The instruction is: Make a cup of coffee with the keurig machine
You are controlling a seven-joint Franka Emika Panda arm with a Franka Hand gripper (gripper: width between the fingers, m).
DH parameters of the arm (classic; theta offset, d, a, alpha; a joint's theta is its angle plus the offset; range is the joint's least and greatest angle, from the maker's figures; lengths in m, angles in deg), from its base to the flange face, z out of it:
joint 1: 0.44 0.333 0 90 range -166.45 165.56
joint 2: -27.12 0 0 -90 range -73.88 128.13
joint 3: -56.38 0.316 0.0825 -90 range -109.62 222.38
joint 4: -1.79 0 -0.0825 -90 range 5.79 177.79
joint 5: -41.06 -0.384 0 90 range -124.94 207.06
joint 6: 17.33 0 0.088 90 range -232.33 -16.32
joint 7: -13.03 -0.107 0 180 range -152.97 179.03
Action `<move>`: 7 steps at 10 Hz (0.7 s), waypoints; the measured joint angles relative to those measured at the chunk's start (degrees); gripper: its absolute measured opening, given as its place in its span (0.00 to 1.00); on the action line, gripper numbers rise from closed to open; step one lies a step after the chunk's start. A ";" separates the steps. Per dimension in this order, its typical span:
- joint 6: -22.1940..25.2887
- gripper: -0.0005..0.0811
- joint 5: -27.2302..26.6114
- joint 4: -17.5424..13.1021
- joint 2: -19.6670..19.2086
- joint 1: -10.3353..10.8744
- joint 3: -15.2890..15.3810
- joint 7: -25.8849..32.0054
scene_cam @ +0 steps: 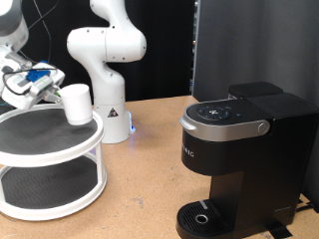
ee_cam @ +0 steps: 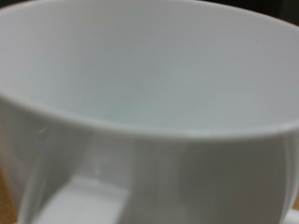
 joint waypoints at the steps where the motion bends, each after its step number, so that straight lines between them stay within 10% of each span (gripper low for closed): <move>1: 1.61 0.09 0.05 -0.88 0.78 -0.14 0.09 -1.55; 7: 3.48 0.09 1.90 -3.04 3.98 -0.43 1.46 -4.33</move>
